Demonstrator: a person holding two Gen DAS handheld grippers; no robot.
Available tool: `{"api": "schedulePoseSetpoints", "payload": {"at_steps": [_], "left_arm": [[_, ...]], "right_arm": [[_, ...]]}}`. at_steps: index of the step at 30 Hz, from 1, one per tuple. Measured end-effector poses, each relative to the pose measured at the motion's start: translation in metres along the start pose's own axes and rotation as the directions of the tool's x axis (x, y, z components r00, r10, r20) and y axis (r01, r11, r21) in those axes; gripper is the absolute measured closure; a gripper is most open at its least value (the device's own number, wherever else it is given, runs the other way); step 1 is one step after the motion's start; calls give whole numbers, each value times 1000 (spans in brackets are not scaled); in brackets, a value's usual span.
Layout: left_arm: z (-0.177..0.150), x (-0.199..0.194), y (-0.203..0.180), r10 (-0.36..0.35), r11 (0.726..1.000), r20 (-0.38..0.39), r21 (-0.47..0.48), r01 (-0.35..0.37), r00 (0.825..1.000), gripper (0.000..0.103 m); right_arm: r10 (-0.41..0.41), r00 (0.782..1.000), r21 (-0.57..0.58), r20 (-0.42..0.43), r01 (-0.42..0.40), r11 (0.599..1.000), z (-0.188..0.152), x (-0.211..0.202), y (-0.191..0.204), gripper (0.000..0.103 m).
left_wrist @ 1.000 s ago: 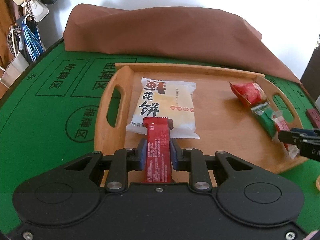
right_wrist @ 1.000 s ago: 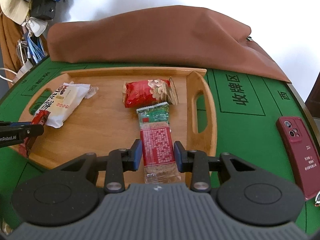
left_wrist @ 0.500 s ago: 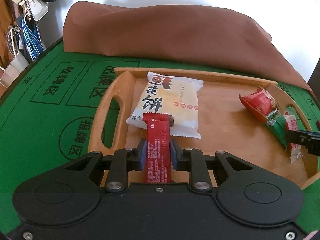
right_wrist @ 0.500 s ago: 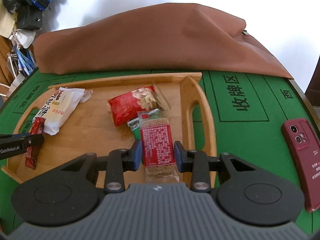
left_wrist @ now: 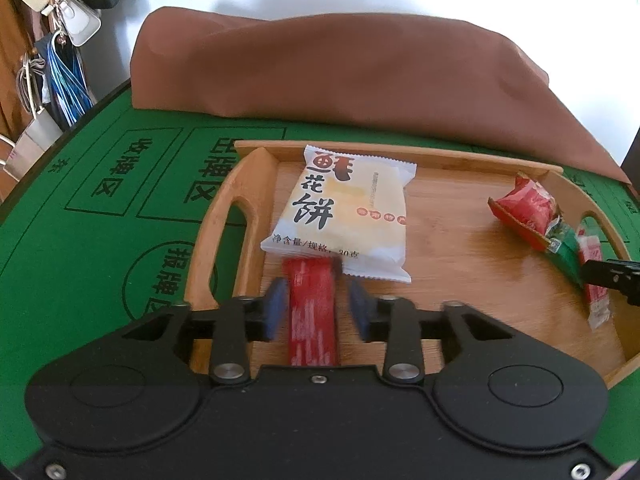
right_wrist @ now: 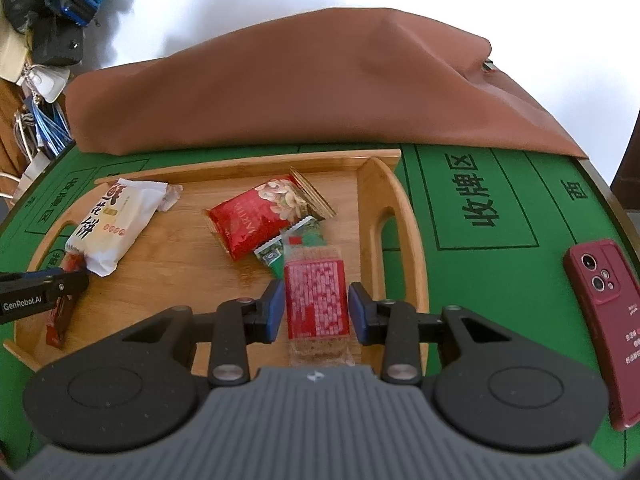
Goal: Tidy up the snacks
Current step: 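Open both tools to release the packets on the tray and withdraw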
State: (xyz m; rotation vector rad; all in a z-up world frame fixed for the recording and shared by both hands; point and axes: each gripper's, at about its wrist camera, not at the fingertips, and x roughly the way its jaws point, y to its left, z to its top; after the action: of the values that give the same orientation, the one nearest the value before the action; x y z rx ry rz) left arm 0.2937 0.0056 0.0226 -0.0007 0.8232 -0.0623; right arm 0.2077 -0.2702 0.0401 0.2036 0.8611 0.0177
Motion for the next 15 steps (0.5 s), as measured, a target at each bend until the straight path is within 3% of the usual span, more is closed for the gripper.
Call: {"api": "schedulePoseSetpoints", "payload": {"at_steps": [1,6,10,15], "left_arm": [[0,-2,1,-1,1000,3,-1,1,1000,57],[-3,-15,2,-7,1000,21,5,7,1000,42],[-10,-32,1,-11,999,49,37,9,999,21],[-25,-54,-4,-29,997,65,71,24,997,11]], "right_arm": [[2,1000,-5,3,-2,1000,0,-1,1,46],[20,1000,-18,13,-20,1000,-3,-9,5,41],[44,999,-32,20,-44,999,-9,-19,8,33],[93,995,-70,28,-90,993,-23,-38,16,25]]}}
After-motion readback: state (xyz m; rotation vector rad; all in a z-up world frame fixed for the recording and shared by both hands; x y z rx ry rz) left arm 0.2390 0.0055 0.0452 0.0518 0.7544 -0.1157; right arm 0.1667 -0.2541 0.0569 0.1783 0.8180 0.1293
